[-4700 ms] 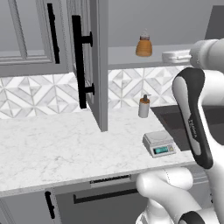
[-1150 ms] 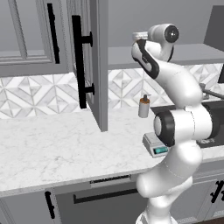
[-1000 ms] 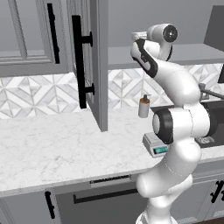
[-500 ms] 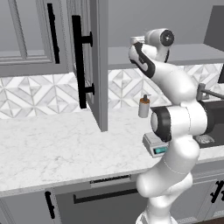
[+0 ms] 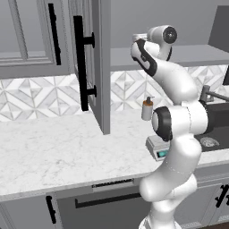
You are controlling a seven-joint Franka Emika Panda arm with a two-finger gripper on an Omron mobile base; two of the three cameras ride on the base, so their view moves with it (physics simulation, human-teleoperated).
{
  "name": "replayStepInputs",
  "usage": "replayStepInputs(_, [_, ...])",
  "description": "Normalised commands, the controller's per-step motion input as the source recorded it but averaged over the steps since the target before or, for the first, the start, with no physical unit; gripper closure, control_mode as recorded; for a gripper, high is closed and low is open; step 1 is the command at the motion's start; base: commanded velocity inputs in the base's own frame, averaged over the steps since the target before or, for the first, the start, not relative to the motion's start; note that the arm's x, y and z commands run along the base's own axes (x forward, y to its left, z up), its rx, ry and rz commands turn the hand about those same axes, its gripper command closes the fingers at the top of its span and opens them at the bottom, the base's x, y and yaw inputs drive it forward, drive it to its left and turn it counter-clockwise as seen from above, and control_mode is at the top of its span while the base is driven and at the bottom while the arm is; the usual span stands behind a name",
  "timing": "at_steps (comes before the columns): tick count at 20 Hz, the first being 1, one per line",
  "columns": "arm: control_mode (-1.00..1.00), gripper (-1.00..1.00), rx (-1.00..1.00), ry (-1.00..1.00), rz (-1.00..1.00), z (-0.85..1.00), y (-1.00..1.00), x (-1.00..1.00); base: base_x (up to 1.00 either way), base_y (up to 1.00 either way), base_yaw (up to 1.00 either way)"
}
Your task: Pick the honey bottle and place it on the digital scale for weighing, and close the cabinet.
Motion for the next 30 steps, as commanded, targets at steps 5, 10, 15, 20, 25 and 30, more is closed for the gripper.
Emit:
replayStepInputs(5, [-1.0,1.0,0.0,0.02,0.05,-0.36,0.0,0.0,0.0,0.0,0.0])
replayStepInputs(10, [-1.0,1.0,0.01,0.04,0.03,-0.2,0.0,-0.27,0.0,0.0,0.0])
replayStepInputs(15, [-1.0,1.0,0.06,-0.09,0.02,0.0,0.0,-0.75,0.0,0.0,0.0])
replayStepInputs(20, [-1.0,1.0,0.02,-0.06,0.0,-0.12,0.0,-0.96,0.0,0.0,0.0])
replayStepInputs(25, [-1.0,1.0,0.01,-0.02,0.01,-0.1,0.0,-1.0,0.0,0.0,0.0])
replayStepInputs(30, [-1.0,1.0,0.0,0.01,0.19,-0.14,-0.27,-1.0,0.0,0.0,0.0])
